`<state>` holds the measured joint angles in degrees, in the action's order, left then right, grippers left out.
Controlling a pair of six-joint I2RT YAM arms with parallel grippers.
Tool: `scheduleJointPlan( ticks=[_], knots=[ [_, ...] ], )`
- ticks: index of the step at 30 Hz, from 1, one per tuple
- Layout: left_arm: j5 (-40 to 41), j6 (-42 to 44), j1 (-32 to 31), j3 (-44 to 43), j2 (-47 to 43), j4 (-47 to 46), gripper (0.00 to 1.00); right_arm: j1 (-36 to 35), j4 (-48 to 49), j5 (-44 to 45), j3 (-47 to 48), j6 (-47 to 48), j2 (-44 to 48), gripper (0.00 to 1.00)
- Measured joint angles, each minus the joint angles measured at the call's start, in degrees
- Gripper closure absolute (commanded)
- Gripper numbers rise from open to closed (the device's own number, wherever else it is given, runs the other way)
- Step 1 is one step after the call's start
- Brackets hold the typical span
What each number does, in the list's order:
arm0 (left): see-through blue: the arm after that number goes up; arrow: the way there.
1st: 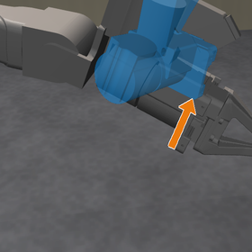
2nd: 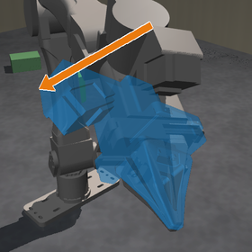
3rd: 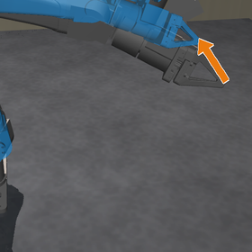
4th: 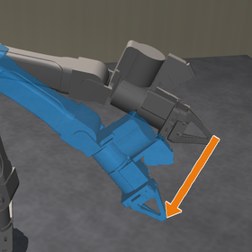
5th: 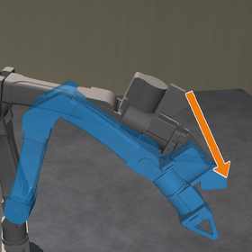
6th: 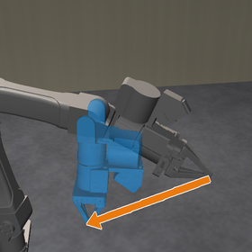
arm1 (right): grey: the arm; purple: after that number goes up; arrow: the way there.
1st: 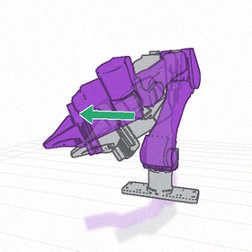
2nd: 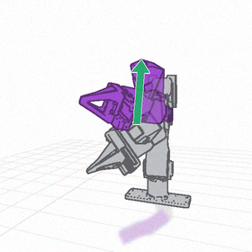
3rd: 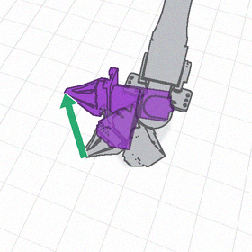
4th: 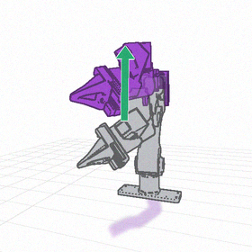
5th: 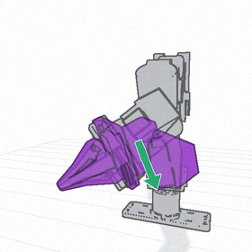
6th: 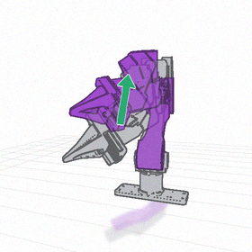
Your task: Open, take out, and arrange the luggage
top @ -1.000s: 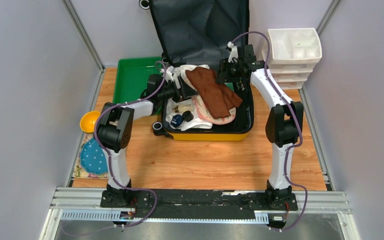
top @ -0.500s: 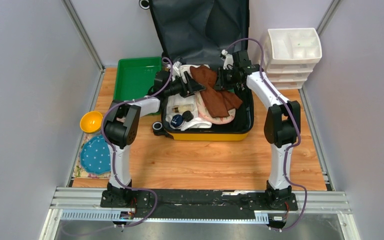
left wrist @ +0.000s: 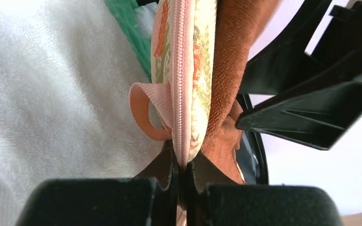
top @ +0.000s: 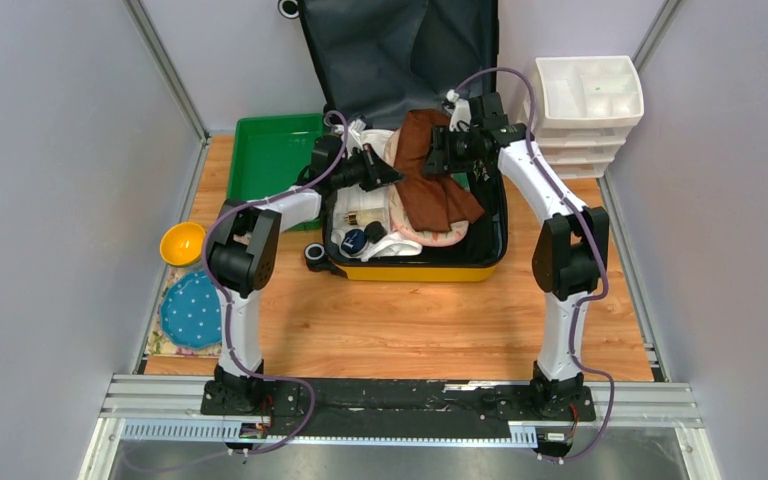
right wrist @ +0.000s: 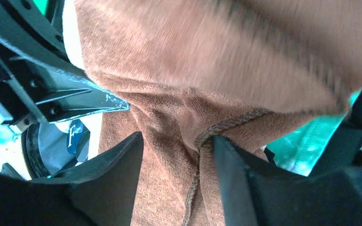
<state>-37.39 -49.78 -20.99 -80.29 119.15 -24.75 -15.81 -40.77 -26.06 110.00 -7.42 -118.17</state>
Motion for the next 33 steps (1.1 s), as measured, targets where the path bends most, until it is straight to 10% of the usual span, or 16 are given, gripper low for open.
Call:
scheduleJointPlan(
  ticks=[17, 33],
  knots=[
    [-13.64, -6.91, 12.87, -0.35, -4.85, 1.09, 1.0, 6.78, 0.26, 0.09, 2.01, -0.66, 6.1, 0.27],
    [-20.04, 15.3, 31.74, -16.28, -6.29, 34.99, 1.0, 6.51, 0.31, -0.22, 2.03, -0.72, 5.64, 0.27]
  ],
)
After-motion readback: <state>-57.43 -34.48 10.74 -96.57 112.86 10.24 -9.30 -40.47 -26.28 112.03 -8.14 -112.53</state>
